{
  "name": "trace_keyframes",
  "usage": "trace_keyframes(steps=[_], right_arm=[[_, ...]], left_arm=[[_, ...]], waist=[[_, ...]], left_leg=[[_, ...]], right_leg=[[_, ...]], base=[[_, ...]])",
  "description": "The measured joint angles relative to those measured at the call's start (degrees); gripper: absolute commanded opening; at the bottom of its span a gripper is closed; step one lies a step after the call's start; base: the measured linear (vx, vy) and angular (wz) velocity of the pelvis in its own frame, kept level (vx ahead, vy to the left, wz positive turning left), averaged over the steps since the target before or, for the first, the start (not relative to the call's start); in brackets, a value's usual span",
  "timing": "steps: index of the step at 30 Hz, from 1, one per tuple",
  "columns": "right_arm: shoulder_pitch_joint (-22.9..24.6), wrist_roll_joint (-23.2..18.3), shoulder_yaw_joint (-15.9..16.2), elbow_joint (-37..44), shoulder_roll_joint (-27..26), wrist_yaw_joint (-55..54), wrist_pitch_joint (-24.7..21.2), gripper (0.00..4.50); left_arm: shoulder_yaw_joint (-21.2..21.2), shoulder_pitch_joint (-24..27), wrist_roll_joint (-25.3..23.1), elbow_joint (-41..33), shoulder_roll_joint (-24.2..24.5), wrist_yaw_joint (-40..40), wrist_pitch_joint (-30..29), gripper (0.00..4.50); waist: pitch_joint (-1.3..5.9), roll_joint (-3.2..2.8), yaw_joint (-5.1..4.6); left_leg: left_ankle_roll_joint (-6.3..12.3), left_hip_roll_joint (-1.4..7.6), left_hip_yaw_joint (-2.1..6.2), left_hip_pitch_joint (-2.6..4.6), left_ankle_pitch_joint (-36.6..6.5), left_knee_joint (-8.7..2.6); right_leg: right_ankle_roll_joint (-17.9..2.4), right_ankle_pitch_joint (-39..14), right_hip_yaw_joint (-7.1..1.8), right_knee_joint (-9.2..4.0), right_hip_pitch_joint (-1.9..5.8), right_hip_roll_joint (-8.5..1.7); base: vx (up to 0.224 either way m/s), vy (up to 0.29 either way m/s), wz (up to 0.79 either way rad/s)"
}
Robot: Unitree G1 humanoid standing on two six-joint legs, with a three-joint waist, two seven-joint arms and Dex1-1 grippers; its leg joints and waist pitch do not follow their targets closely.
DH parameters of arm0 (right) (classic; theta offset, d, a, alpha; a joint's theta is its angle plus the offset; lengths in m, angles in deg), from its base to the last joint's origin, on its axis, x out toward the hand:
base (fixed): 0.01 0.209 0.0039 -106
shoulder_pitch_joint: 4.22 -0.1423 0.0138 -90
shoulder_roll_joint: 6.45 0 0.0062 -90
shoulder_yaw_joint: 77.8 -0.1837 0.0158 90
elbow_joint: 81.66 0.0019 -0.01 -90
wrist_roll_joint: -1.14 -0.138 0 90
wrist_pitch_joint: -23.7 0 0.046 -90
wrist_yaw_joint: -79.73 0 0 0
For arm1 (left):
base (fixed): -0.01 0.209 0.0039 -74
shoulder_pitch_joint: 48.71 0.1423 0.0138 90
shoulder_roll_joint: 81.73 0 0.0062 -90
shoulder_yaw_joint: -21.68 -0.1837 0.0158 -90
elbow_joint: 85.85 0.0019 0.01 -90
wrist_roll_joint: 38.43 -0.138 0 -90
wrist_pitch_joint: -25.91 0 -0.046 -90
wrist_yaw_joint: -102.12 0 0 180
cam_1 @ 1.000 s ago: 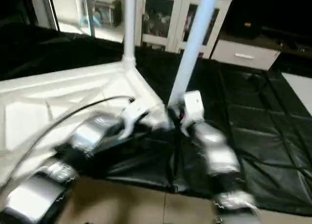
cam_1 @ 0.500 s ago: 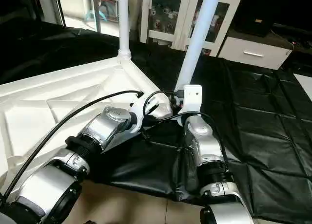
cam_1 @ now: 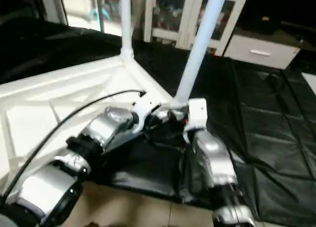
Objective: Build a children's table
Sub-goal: Rotate leg to tighten
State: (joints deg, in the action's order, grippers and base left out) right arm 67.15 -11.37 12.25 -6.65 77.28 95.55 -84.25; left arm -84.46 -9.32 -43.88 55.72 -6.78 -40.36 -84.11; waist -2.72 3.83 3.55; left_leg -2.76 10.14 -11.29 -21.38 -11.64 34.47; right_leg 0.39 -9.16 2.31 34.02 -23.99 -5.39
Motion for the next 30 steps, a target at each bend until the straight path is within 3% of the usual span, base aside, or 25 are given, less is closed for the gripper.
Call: trace_keyframes(steps=[3,7,11,16,25,30], right_arm=[[3.7,-3.6,0.2,7.6,5.4,7.9,-2.1,4.25],[4.4,-5.1,-0.3,10.1,9.4,13.6,-2.9,4.48],[5.4,-5.4,0.0,10.7,17.3,21.2,-3.5,4.48],[6.9,-7.1,-0.1,12.4,24.9,31.5,-4.6,4.48],[8.0,-7.8,3.2,12.8,29.3,42.5,-5.0,4.48],[6.9,-7.5,6.4,11.3,29.6,46.9,-4.0,4.48]], left_arm=[[-0.6,1.2,0.1,-1.4,1.7,4.3,1.8,0.00],[-2.0,2.6,0.0,-4.0,3.6,8.8,2.7,0.00],[-4.4,5.8,0.0,-9.6,5.7,14.6,2.7,0.00],[-6.0,9.9,1.0,-17.3,10.6,22.9,2.9,0.00],[-8.6,14.9,3.4,-26.6,16.5,33.5,2.7,0.00],[-9.2,15.5,3.5,-28.3,16.8,34.8,2.0,0.00]], waist=[[-0.03,-0.05,0.19],[-0.04,-0.11,0.35],[-0.05,-0.23,1.59],[-0.02,-0.30,1.64],[-0.02,-0.30,1.80],[-0.02,-0.30,1.93]], left_leg=[[0.16,0.02,-0.01,0.02,0.1,-0.04],[0.03,0.06,-0.01,0.03,0.0,-0.02],[0.02,0.04,-0.13,0.07,0.0,0.01],[0.02,0.09,-0.12,0.15,0.0,-0.02],[0.02,0.09,-0.15,0.13,0.0,0.01],[0.02,0.08,-0.17,0.11,0.0,0.04]], right_leg=[[0.1,0.0,0.01,-0.03,0.01,0.00],[0.1,0.0,0.04,0.03,0.02,0.00],[0.1,0.0,-0.03,0.00,0.12,-0.06],[0.1,-0.1,0.02,0.05,0.15,-0.04],[0.1,-0.1,-0.01,0.05,0.21,-0.06],[0.1,-0.1,-0.03,0.04,0.22,-0.07]], base=[[0.000,0.000,0.00],[0.000,0.000,0.00],[0.000,0.000,0.00],[0.000,0.000,0.00],[0.000,0.000,0.00],[0.000,0.000,0.00]])
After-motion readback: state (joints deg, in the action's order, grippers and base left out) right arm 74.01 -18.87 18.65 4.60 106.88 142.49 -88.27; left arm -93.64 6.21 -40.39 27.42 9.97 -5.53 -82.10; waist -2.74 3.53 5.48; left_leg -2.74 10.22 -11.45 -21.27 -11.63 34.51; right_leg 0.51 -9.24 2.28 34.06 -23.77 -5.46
